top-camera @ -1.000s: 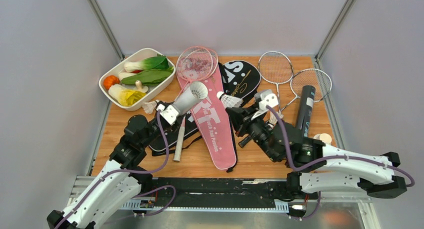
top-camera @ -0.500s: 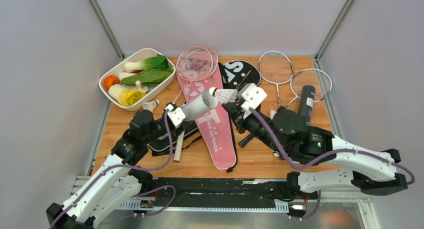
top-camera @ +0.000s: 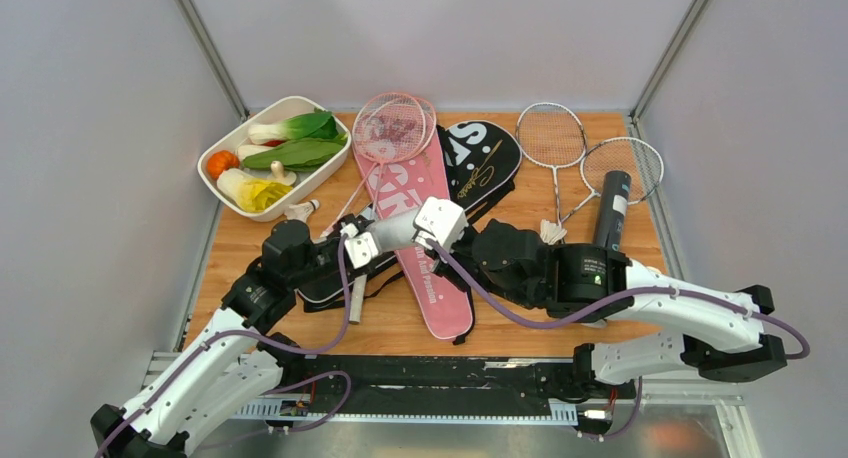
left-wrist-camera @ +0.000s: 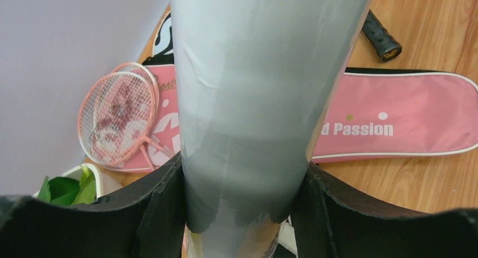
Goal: Pack up the badminton gear
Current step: Place the shuttlecock at the shuttle tube.
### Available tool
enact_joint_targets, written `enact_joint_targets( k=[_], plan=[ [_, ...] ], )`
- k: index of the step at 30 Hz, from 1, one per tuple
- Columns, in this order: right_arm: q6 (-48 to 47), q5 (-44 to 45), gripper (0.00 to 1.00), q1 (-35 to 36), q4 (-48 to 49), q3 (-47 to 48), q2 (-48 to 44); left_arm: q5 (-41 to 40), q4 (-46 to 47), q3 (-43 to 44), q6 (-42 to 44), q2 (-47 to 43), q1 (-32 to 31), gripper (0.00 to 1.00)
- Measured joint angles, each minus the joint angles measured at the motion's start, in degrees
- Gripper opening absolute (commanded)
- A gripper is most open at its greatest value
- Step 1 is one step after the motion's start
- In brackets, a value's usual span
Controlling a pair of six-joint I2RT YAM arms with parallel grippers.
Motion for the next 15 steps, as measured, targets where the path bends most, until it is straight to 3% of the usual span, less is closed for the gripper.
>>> enact_joint_targets(
  k=[9, 15],
  plan=[
    [0.7, -2.6, 0.0, 0.0, -7.6, 3.0, -0.5, 3.5, -0.7, -0.7, 10.0, -1.3, -1.3, 0.0],
    [2.4, -7.2, 0.0, 0.0, -8.4, 1.3, -7.7, 5.2, -0.5, -1.3, 12.3, -1.6, -1.5, 0.0]
  ],
)
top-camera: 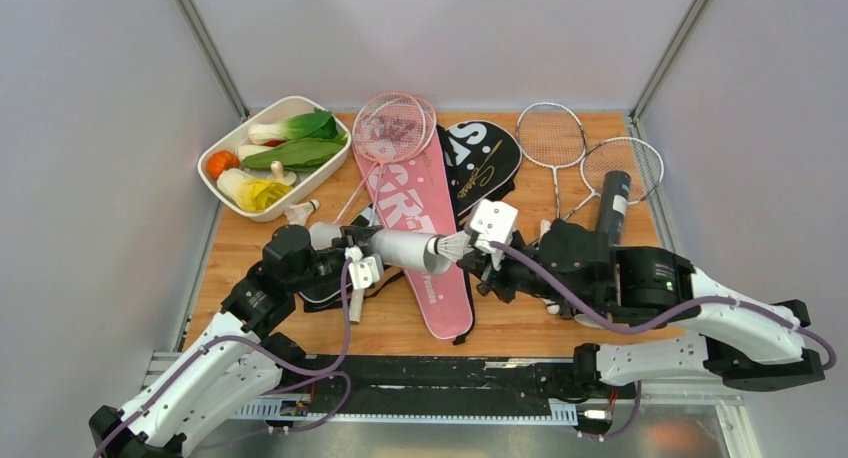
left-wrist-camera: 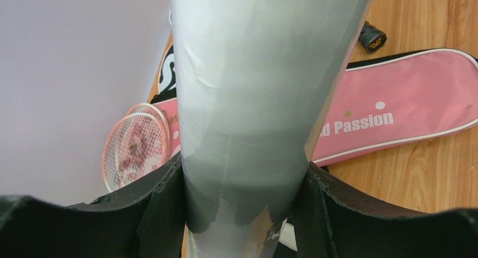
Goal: Pack up the badminton gear
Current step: Place the shuttlecock at the shuttle tube.
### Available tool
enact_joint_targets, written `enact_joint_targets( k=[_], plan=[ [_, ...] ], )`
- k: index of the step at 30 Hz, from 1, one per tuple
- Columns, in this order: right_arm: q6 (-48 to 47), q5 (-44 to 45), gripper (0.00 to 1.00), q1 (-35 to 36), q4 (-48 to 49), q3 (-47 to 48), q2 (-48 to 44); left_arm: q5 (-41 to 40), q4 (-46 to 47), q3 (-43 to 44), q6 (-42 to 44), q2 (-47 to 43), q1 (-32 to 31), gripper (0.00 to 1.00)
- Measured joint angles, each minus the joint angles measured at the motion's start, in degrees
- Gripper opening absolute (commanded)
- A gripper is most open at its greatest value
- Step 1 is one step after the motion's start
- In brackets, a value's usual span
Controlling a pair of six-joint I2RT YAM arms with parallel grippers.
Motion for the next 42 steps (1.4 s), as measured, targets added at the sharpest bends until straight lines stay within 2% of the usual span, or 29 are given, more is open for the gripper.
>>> enact_joint_targets(
  k=[5, 18, 22, 29, 36, 39, 42],
  plan=[
    [2.0, -3.4, 0.0, 0.0, 1.5, -2.9, -3.3, 1.3, 0.6, 0.0, 0.0, 1.7, -0.1, 0.0],
    [3.1, -3.3, 0.01, -0.2, 2.4, -4.0, 6.2, 1.0, -2.8, 0.6, 0.0, 3.3, -0.6, 0.0],
    [2.8, -2.8, 0.13, -0.2, 2.4, -4.0, 6.5, 0.1, -3.5, 0.4, 1.2, 2.4, -0.5, 0.0],
    [1.3, -3.5, 0.19, 0.1, 4.3, -5.4, 6.4, 0.8, -1.1, -0.5, 3.5, 0.2, -0.6, 0.0],
    [1.5, -3.3, 0.51, 0.1, 4.7, -5.9, 5.7, 2.0, -0.3, -1.0, 3.7, 0.2, -0.8, 0.0],
    [2.4, -3.1, 0.61, 0.1, 7.2, -6.9, 3.6, 2.0, -0.2, -1.0, 3.4, 0.2, -0.9, 0.0],
    [3.4, -2.7, 0.65, 0.1, 10.1, -9.7, 1.0, 2.0, -0.1, -1.0, 2.6, 0.6, -0.9, 0.0]
  ],
)
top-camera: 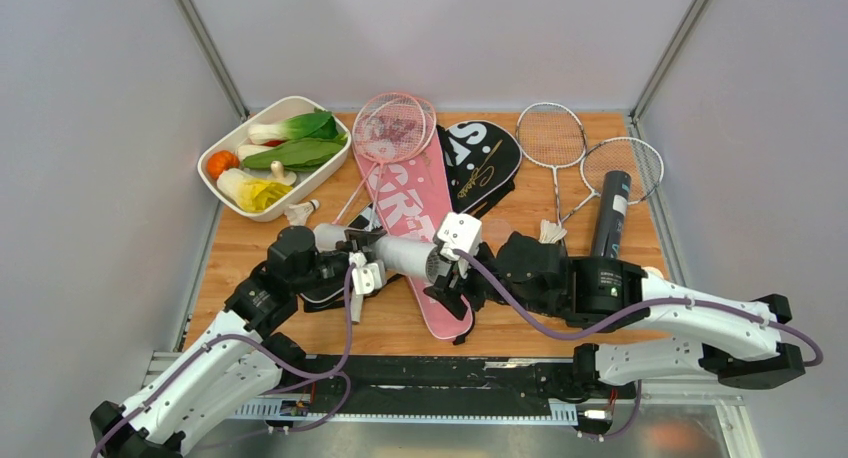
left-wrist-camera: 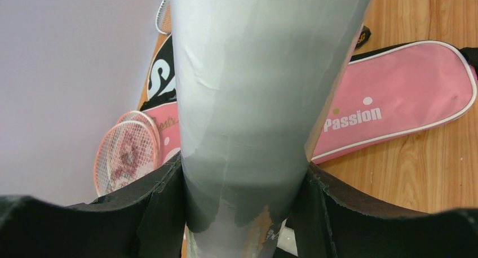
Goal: Pack up the badminton gear
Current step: Place the shuttlecock at the shuttle tube.
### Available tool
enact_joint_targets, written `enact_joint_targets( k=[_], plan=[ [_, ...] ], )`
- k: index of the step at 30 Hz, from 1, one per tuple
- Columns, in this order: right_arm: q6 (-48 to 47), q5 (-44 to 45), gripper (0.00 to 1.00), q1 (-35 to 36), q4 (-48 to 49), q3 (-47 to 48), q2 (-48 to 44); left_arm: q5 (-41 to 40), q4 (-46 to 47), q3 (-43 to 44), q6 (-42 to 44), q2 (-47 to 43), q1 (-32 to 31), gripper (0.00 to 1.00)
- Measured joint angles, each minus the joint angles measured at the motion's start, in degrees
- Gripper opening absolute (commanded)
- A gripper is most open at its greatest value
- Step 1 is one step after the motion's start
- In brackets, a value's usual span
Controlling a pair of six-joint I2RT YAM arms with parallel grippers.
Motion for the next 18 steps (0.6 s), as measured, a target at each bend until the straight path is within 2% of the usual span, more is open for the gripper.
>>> enact_joint_targets(
  k=[9, 18],
  plan=[
    [3.0, 1.6, 0.74, 0.0, 10.6, -8.3, -0.2, -0.2, 0.9, 0.0, -4.7, -0.5, 0.0, 0.0],
    [3.7, 4.1, 0.78, -0.3, 17.9, -9.0, 2.0, -0.7, 1.4, 0.0, -8.3, -0.9, 0.0, 0.0]
  ],
)
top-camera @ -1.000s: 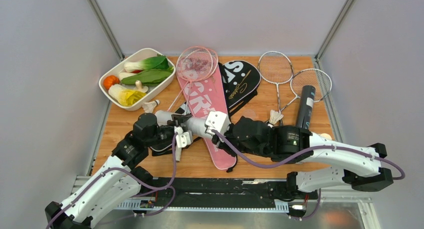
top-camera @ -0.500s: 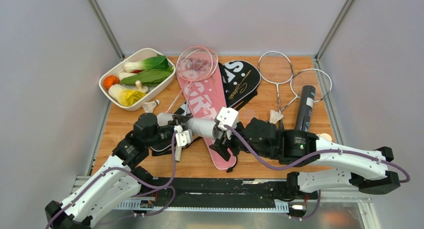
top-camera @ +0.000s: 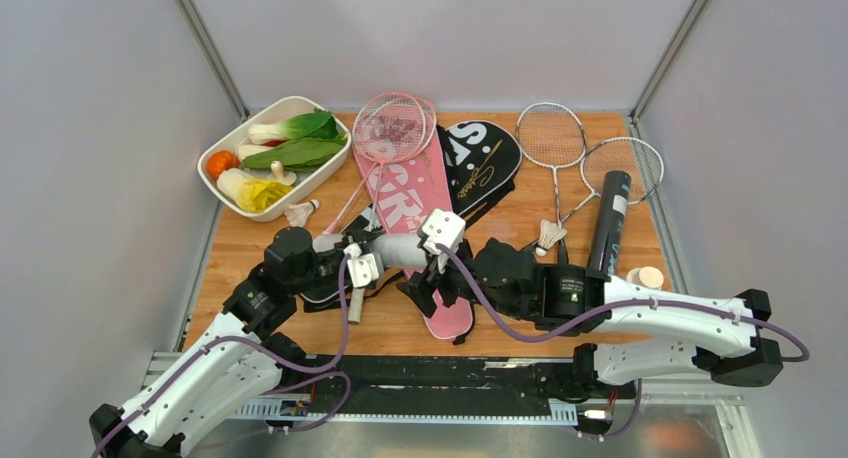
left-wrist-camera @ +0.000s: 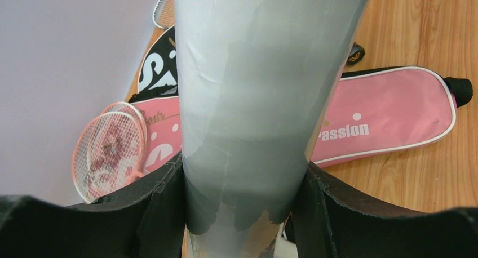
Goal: Pack up the badminton gear
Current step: Place the shuttlecock at the shuttle tube, then pick up the shuttlecock at the center of the board.
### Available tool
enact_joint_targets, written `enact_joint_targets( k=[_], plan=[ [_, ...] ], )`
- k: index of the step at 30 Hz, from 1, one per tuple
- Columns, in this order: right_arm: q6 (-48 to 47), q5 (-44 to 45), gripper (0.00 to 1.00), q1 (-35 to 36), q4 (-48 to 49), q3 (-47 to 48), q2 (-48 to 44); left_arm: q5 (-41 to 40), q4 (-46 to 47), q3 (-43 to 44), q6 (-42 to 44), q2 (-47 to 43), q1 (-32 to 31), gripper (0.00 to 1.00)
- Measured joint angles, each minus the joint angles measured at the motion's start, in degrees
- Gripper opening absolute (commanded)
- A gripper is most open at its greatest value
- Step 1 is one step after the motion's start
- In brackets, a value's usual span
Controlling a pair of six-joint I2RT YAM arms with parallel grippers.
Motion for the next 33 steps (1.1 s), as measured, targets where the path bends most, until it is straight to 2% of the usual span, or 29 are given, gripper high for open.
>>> enact_joint_targets(
  k=[6, 16, 22, 28, 33],
  plan=[
    [2.9, 0.3, 0.8, -0.4, -2.1, 3.3, 0.0, -0.6, 1.3, 0.0, -1.5, 0.0, 0.0, 0.0],
    [15.3, 3.6, 0.8, -0.5, -5.0, 6.1, -5.5, -7.7, 1.0, 0.1, -4.9, 0.2, 0.0, 0.0],
    [17.4, 14.1, 0.79, -0.5, -6.0, 7.4, -9.1, -10.6, 0.9, 0.1, -6.3, -1.8, 0.0, 0.0],
    [15.9, 26.3, 0.81, -1.2, -7.8, 4.5, -14.9, -14.8, 2.0, 0.1, -6.2, -5.1, 0.0, 0.0],
    [11.6, 30.7, 0.81, -6.9, -8.1, 3.0, -15.6, -15.2, 3.5, 0.1, -6.2, -6.8, 0.0, 0.0]
  ],
)
